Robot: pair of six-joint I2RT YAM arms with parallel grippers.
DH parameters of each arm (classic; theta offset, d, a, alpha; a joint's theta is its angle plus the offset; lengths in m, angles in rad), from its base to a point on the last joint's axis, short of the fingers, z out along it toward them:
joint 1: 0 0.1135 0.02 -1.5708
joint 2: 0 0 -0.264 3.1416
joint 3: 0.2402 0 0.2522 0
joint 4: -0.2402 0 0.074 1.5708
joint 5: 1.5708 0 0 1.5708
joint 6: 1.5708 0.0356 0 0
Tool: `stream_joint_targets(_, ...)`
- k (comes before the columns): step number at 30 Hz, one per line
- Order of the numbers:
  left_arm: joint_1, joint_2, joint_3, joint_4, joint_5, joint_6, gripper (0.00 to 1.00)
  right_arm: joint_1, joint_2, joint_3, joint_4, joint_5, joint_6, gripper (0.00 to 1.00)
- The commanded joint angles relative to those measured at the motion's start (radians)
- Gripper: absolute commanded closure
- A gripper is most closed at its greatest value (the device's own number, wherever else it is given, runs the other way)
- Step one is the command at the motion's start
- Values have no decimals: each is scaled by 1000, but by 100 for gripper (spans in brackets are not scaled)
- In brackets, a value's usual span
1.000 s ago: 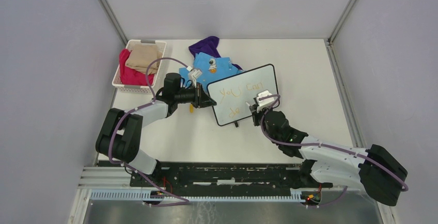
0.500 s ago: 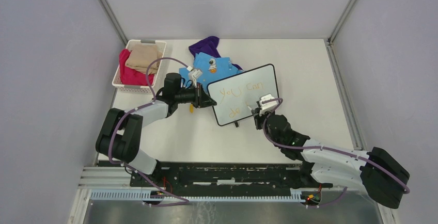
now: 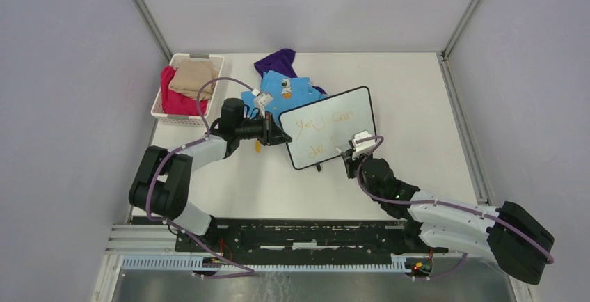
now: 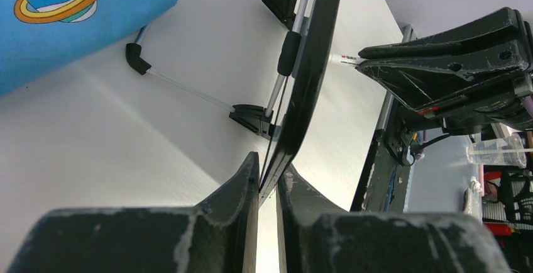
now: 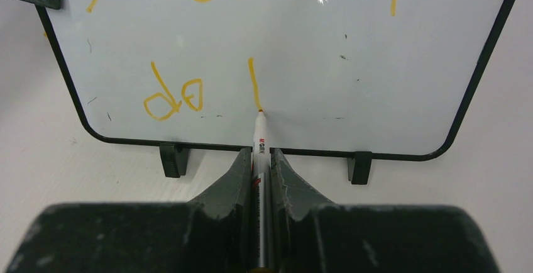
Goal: Write a sentence on the whiteboard
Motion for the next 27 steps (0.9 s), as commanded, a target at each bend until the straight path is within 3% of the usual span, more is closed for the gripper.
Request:
stream_joint_targets(1,-4,28,-1,-88,-50,59,98,-3,-17,-6,-2,36,7,100)
stream_joint_targets(11,-6,28,0,-88,-50,59,98,-4,-84,27,2,55,-25,100)
stream_joint_targets(27,-8,26,1,-91,-50,60,98,-39,9,159,17,41,-64,100)
